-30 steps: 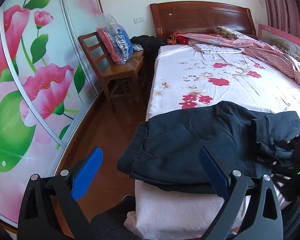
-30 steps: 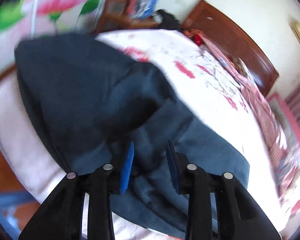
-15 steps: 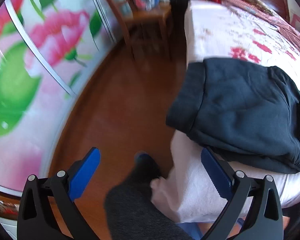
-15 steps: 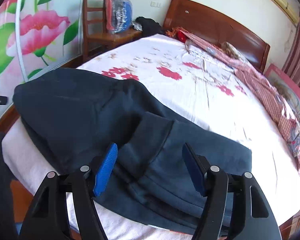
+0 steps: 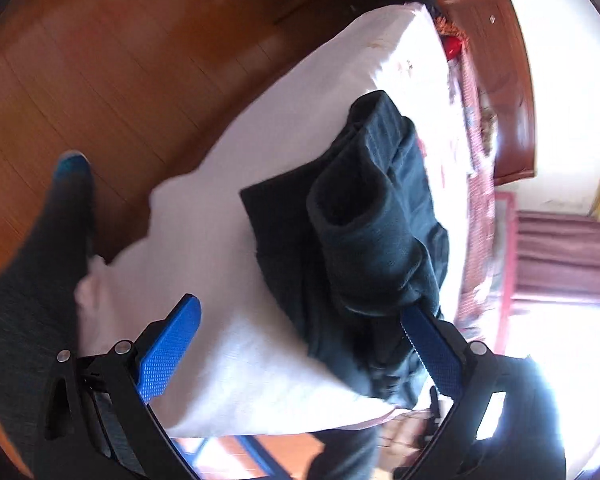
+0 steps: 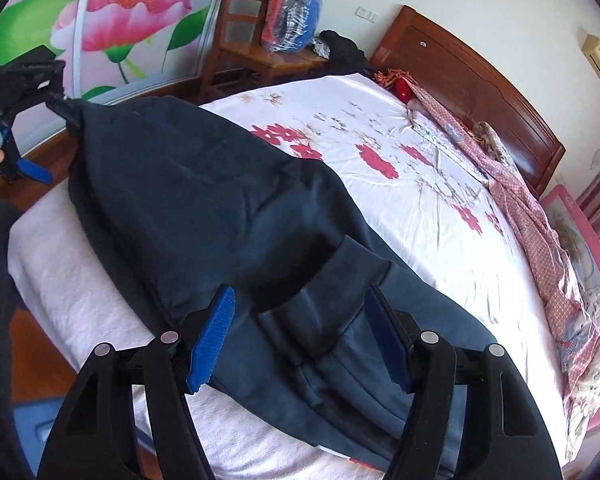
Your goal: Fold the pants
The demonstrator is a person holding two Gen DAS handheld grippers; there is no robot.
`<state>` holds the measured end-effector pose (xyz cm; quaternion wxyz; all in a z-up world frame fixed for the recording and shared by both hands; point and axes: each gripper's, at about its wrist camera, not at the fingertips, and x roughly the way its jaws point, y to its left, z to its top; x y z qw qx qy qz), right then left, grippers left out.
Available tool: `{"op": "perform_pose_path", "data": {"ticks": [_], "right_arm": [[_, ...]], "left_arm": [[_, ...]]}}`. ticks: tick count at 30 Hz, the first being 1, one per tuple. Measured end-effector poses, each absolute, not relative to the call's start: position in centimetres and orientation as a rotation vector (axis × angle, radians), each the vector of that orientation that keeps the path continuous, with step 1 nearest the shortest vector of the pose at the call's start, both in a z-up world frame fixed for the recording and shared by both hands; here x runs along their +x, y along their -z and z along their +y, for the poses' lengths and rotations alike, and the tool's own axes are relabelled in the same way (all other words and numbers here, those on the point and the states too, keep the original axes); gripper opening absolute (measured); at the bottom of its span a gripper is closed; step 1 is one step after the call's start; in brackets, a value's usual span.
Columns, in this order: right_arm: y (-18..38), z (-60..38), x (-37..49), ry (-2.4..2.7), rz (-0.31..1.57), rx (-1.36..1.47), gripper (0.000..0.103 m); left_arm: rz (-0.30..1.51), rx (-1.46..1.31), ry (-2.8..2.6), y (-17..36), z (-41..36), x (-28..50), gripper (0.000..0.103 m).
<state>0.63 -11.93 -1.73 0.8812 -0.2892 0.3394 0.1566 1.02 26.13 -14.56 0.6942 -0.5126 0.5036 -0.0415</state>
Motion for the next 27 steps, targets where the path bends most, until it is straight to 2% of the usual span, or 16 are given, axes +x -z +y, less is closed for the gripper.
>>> {"op": "perform_pose_path", "data": {"ticks": [3,8,16,22,24,26,27], "right_arm": [[1.8,-11.7,0.5,-0.332,0.696,-0.614,0.067],[2.1,-11.3,0.5,-0.333,0.7,-0.621,0.067],[2.3,-11.0,0.1,-0.347,0.716,-0.628,0.067],[2.1,-11.7,0.5,-0.341,0.723,-0.617,0.067],[2.3,-11.7,0.6,-0.344,0.736,-0.608,0.067],[2.4,-11.8,0.6,-0.35,0.745,-0.604,0.067],[2.4,-11.8,0.5,-0.353,0.746,-0.602,0.067]], "left_arm": [[1.127,-1.187,0.075,14.7,26.5,-0.3,0.097],[1.032,-1.25,0.099,13.2,27.1,-2.4,0.097],[1.005,-1.339,0.151,15.4,26.6,2.3,0.097],[0.945,-1.386,0.119,15.9,27.2,2.4,0.095],[0.956,-1.381,0.091,16.0,27.1,2.6,0.088],[0.966,-1.333,0.053,16.1,27.3,2.6,0.063],[0.976,-1.332,0.038,16.3,27.4,2.7,0.044]]}}
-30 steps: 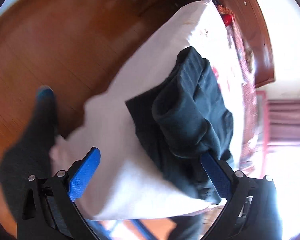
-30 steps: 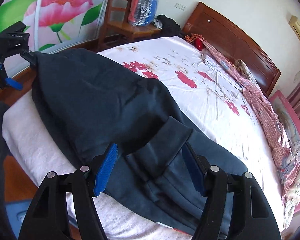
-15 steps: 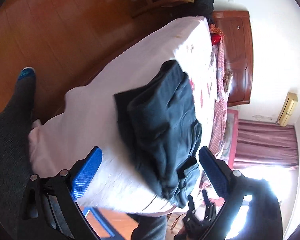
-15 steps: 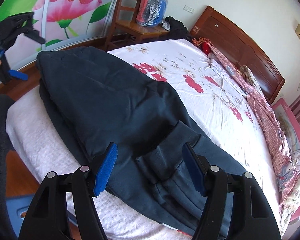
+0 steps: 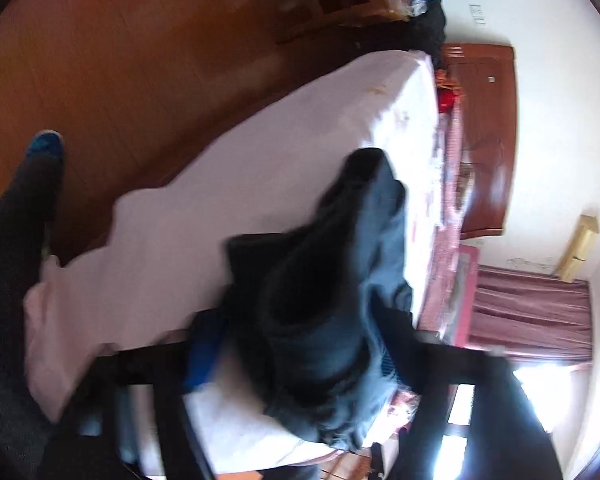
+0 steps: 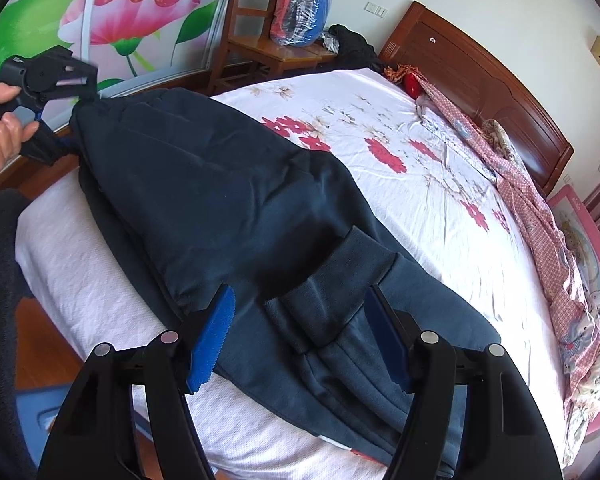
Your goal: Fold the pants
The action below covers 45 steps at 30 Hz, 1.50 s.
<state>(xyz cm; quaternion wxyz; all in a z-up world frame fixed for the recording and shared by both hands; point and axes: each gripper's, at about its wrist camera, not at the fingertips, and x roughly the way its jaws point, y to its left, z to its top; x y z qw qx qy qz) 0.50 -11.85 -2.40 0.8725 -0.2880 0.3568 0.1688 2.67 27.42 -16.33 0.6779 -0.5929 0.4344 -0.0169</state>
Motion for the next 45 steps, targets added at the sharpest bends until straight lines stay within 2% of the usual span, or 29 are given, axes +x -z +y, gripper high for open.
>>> {"op": "perform_pose_path", "data": {"ticks": [1,7,14,17,24,31,42,43,45], "right_arm": [[2.4,-12.0,0.4,-0.359,0.751,-0.595,0.067],[1.9,-13.8,0.4,-0.333,0.768,-0.557,0.067],[1.3,-20.1,1.3,-0.192,0.821,-0.4,0.067],[1.2,-24.8,1.8,-0.122,0.861,-0.231,0.067],[1.0,-36.7,0.7,0.051,0.867,0.201,0.067],[1.4,-43.4,-2.6,0.175,0.832,0.354,0.067],[4.3,-46.9,-4.7,0.253,0.873,0.429,0.067],[4.5,-47.0,-4.5,0.26,0.878,0.433,0.067],[4.9,-47.2,-4.1,0.264,0.889,0.458,0.067]], "left_arm": [[0.96,-1.365,0.056,16.6,27.6,2.4,0.033],[0.92,-1.283,0.002,14.7,26.9,1.7,0.024],[0.807,-0.92,0.041,3.2,21.2,2.8,0.023],[0.776,-0.756,0.097,-1.1,16.5,4.2,0.023],[0.774,-0.492,0.35,-6.1,4.3,6.4,0.023],[0.844,-0.317,0.565,-5.0,-6.5,5.2,0.023],[0.912,0.127,0.616,1.3,-19.1,1.2,0.025],[0.904,0.19,0.611,1.6,-20.4,1.0,0.032],[0.871,0.428,0.592,3.4,-23.9,-0.8,0.052]]}}
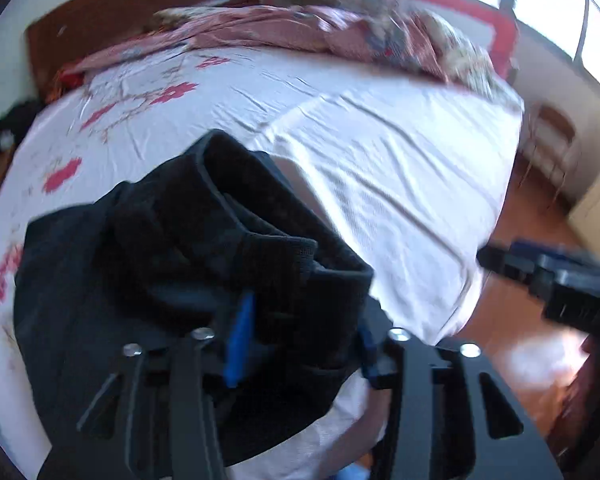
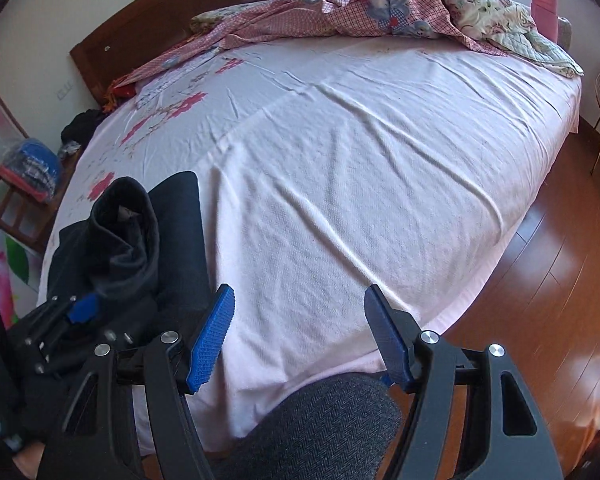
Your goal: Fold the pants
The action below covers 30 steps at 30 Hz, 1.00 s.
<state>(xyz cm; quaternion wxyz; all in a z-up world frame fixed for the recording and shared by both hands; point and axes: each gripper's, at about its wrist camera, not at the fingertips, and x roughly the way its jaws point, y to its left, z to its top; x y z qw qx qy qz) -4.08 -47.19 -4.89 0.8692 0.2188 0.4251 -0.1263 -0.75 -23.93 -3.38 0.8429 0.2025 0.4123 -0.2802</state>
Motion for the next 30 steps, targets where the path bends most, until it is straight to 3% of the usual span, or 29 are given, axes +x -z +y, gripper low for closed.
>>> {"op": "perform_pose_path", "data": {"ticks": [2,3,5,7,10,17,18,19,20,21,22,24,30], "right_arm": [[4.4,-47.0,-3.5,0.215,0.874,0.483,0.067],[3.8,-46.6,-3.2,0.197,0.862,0.474,0.067],[2.5,-45.5,-2.5,0.088,0.821,0.488,0.067],[1.3,-43.5,-1.4,-0.02,0.798,0.472,0.067],[0.9,-39.9,1.1,-0.108,0.827,0.359,0.067],[2.7,-34.5,5.6,-0.188,0.913,0.196,0.066],[3.1,-34.2,5.8,-0.192,0.937,0.185,0.041],[3.2,-33.9,5.7,-0.183,0.944,0.154,0.029],[3.1,-33.7,5.4,-0.182,0.944,0.129,0.029],[2.9,-33.7,5.0,-0.185,0.943,0.123,0.021],[2.5,-34.0,4.6,-0.187,0.939,0.128,0.006],[1.7,-34.8,3.8,-0.188,0.929,0.153,0.005],[1.6,-38.4,2.3,-0.106,0.962,0.19,0.003]], "left_arm": [[0.778,0.644,0.568,3.5,-26.8,-3.8,0.055],[0.723,0.694,0.59,2.9,-26.6,-5.7,0.063],[0.689,0.706,0.67,1.1,-24.7,-8.4,0.064],[0.696,0.655,0.696,-0.7,-21.1,-10.1,0.077],[0.718,0.531,0.618,-3.1,-13.0,-10.4,0.081],[0.819,0.288,0.259,-3.2,0.0,-6.2,0.082],[0.829,0.258,0.228,-2.8,0.8,-4.9,0.082],[0.833,0.233,0.199,-2.7,1.6,-4.7,0.082],[0.837,0.215,0.19,-2.3,1.8,-4.3,0.082],[0.845,0.203,0.189,-1.7,1.6,-3.7,0.083],[0.846,0.198,0.177,-1.7,1.8,-3.4,0.083],[0.837,0.202,0.182,-0.2,-0.7,-2.2,0.083],[0.763,0.247,0.206,-2.3,-2.5,-1.9,0.085]]}}
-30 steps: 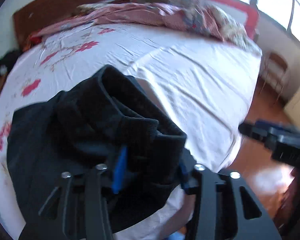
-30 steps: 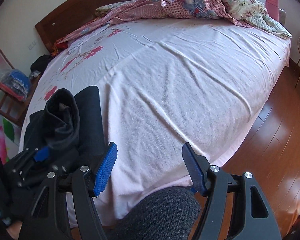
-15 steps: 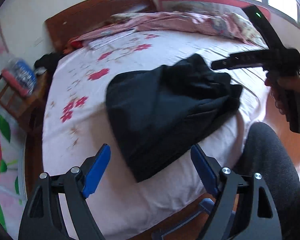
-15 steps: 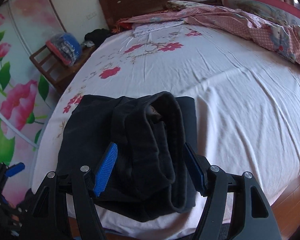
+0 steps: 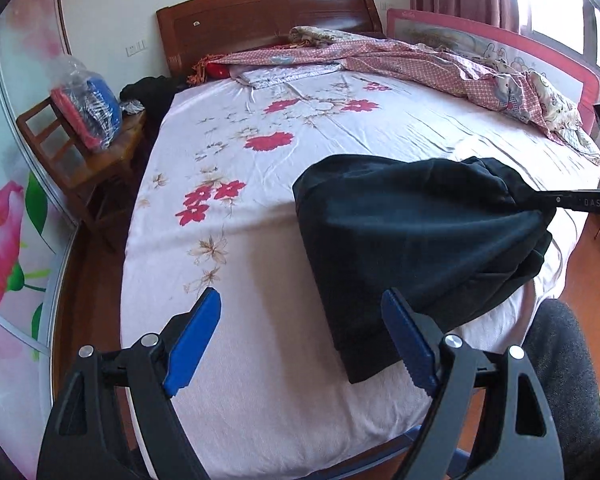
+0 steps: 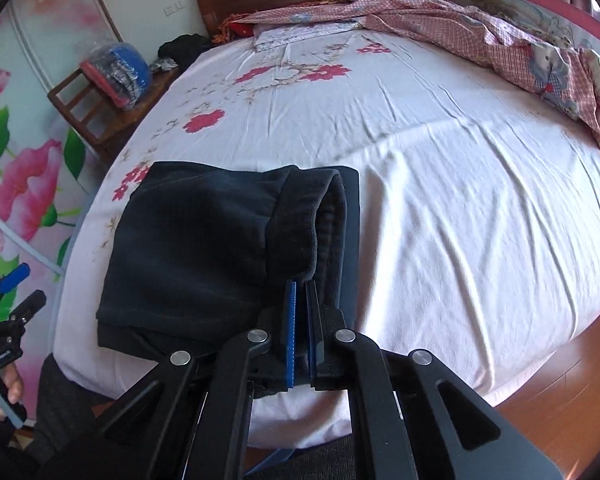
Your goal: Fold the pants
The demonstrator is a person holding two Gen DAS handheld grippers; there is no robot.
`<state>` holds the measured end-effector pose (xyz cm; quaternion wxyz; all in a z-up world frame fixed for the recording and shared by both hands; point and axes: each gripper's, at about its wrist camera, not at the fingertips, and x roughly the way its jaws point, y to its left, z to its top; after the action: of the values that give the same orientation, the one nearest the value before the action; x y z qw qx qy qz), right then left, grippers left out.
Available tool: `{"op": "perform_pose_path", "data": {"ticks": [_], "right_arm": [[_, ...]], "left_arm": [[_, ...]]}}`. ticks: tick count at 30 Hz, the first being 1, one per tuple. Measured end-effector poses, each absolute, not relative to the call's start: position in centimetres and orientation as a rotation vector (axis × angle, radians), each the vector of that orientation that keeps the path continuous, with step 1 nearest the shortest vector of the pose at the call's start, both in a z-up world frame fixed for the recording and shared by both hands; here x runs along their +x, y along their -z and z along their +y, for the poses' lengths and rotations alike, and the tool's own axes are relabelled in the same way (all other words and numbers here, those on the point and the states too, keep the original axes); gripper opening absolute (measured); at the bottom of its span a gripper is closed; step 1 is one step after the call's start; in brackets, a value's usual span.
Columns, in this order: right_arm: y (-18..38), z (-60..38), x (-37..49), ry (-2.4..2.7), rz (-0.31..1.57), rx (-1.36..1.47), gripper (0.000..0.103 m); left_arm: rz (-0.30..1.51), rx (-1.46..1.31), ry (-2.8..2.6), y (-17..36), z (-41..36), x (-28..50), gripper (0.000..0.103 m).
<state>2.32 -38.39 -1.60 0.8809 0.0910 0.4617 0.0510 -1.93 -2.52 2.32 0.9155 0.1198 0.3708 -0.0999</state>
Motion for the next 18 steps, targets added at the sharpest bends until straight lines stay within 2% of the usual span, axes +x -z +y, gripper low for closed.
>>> {"op": "perform_pose_path", "data": {"ticks": [5,11,12,14,15,16,18], "right_arm": [[4.1,-39.5,1.7,-0.045,1.003,0.272,0.003],[8.3,-40.2,1.2,0.003,1.05,0.353,0.004],[8.8,-40.6,1.4,0.016,1.049,0.364,0.006],[8.9,-41.1,1.9,0.041,1.058,0.361,0.02],[8.6,-41.2,1.9,0.066,1.078,0.346,0.041],[7.8,-41.6,1.7,0.094,1.087,0.347,0.051],[5.5,-42.1,0.8,0.111,1.059,0.364,0.051]], "left_arm": [[0.75,0.253,0.193,-3.0,-2.0,-1.6,0.086],[0.802,0.239,0.168,-1.1,-0.9,-1.4,0.086],[0.813,0.237,0.167,-0.6,-0.8,-1.3,0.086],[0.84,0.237,0.162,0.4,-0.9,-1.0,0.086],[0.843,0.239,0.16,0.7,-1.1,-0.8,0.086],[0.837,0.246,0.158,0.7,-1.3,-0.7,0.086],[0.818,0.255,0.145,0.3,-1.4,-0.5,0.086]]}}
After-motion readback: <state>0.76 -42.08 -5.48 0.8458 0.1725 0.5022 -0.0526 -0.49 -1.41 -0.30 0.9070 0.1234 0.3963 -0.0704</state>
